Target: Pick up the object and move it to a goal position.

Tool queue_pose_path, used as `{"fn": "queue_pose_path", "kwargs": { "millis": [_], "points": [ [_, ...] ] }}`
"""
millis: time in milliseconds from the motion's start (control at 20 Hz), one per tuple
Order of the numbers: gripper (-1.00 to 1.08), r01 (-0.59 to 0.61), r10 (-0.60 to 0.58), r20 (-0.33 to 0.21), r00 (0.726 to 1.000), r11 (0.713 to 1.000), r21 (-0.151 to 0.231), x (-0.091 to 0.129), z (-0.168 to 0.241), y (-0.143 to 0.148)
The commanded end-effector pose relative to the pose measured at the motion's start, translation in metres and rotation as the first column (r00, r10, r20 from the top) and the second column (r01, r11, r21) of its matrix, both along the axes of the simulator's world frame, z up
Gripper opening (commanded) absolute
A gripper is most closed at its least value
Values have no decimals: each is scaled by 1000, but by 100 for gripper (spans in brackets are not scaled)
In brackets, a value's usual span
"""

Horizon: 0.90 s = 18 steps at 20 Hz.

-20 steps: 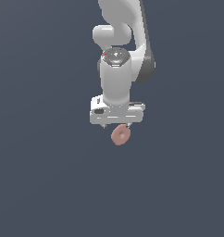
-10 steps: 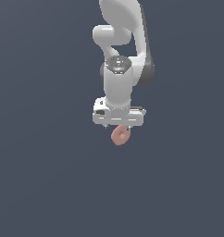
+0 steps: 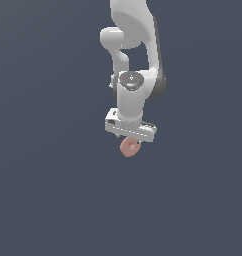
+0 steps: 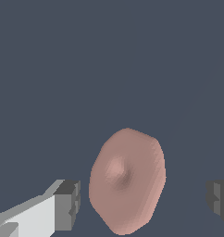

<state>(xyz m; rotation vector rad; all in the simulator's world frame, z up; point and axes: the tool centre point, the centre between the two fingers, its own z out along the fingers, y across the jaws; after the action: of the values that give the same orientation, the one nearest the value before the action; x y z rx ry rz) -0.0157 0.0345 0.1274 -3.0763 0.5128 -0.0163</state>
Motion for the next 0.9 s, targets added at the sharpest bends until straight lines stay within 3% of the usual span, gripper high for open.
{"fn": "queue_pose_path", "kwargs": {
  "millis": [0, 400, 850],
  "points": [
    [100, 64, -64, -4, 998, 998, -2, -5, -10, 2],
    [100, 234, -235, -12, 972, 972, -12, -20, -35, 7],
    [100, 329, -329, -14, 944, 944, -20, -29, -48, 9]
  ]
}}
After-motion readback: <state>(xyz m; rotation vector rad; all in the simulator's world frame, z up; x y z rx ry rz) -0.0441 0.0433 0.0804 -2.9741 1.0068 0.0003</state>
